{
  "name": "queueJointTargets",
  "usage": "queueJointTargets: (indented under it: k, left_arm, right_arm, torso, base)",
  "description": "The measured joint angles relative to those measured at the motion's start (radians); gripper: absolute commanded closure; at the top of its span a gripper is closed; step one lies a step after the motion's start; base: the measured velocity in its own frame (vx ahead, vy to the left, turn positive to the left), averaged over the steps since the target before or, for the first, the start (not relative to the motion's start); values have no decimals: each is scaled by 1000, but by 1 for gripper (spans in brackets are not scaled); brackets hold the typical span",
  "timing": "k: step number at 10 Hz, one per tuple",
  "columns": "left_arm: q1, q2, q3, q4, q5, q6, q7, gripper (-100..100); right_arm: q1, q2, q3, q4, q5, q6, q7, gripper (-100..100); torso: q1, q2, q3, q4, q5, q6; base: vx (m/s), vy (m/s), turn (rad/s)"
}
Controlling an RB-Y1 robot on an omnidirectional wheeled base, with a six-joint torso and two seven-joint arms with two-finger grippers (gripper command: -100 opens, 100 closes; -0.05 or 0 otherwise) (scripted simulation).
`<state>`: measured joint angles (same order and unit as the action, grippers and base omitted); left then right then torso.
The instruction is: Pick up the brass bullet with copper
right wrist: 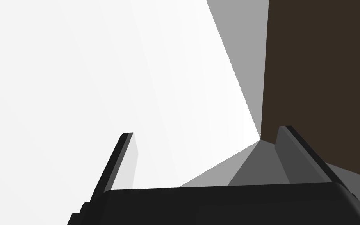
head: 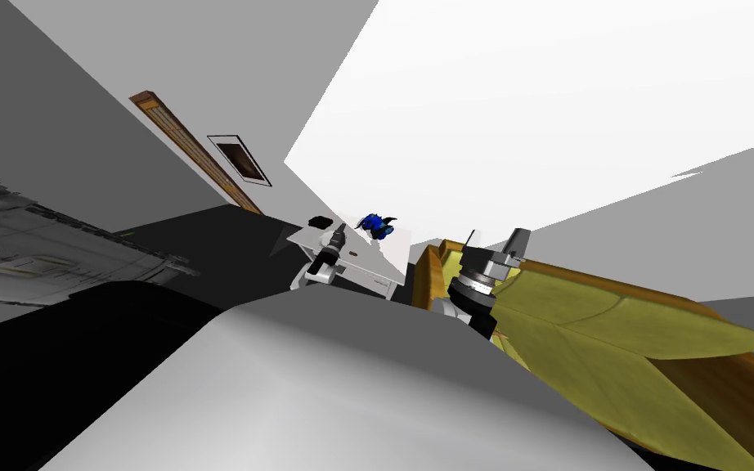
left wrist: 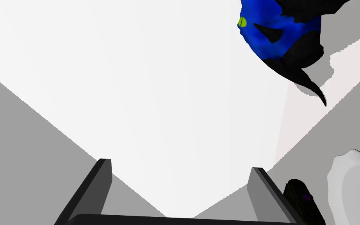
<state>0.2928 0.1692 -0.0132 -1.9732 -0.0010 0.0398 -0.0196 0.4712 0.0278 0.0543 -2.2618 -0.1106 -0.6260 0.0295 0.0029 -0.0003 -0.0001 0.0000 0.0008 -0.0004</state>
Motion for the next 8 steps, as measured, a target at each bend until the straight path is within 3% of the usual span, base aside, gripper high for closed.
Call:
queueJointTargets:
  k: [2, 8]
  left_arm:
    - [-35, -8, 1, 61, 7, 42, 2, -100]
    - [-108, -2, 13, 169, 30, 183, 24, -100]
  right_arm:
    - [0, 0, 0, 0, 0, 0, 0, 0]
    - [0, 0, 0, 0, 0, 0, 0, 0]
  torso:
    - [2, 0, 0, 0, 0, 0]
    - [1, -1, -1, 0, 0, 0]
  base:
    - [-6, 69, -127]
    - [1, 53, -88]
